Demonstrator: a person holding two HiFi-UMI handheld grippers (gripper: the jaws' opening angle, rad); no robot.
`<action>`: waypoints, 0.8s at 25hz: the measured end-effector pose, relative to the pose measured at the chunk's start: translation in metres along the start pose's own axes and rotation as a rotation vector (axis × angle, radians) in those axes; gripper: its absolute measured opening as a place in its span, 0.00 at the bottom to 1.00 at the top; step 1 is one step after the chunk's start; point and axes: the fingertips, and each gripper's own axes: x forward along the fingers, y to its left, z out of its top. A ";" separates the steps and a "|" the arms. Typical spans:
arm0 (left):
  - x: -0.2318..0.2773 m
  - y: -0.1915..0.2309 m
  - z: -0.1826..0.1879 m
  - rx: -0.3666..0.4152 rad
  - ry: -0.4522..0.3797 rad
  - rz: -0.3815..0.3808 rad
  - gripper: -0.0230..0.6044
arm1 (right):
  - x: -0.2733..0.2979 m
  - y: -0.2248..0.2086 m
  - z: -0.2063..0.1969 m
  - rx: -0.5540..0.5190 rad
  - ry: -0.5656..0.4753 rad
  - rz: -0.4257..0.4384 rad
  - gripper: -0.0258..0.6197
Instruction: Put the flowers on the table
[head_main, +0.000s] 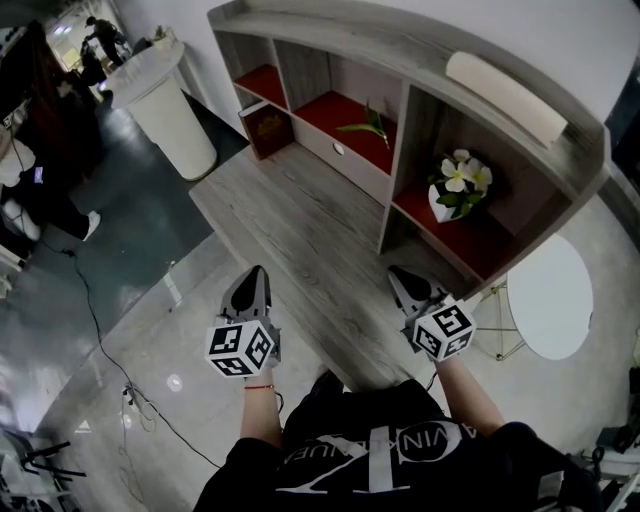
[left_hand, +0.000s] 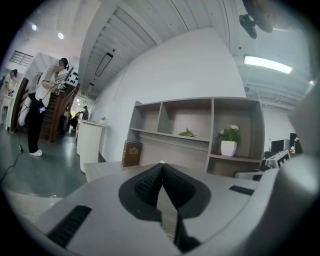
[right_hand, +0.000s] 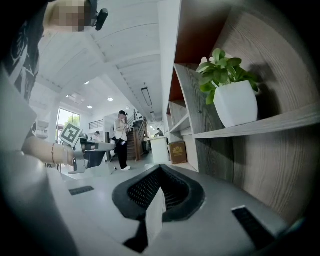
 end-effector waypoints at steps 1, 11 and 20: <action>-0.002 0.002 0.000 0.003 -0.004 0.007 0.04 | 0.001 0.000 0.000 -0.002 0.000 0.004 0.05; -0.016 0.010 0.000 0.037 -0.032 0.047 0.04 | -0.001 -0.002 0.005 -0.010 -0.012 0.012 0.05; -0.017 0.010 0.001 0.052 -0.039 0.054 0.04 | -0.005 -0.008 0.011 -0.007 -0.027 -0.004 0.05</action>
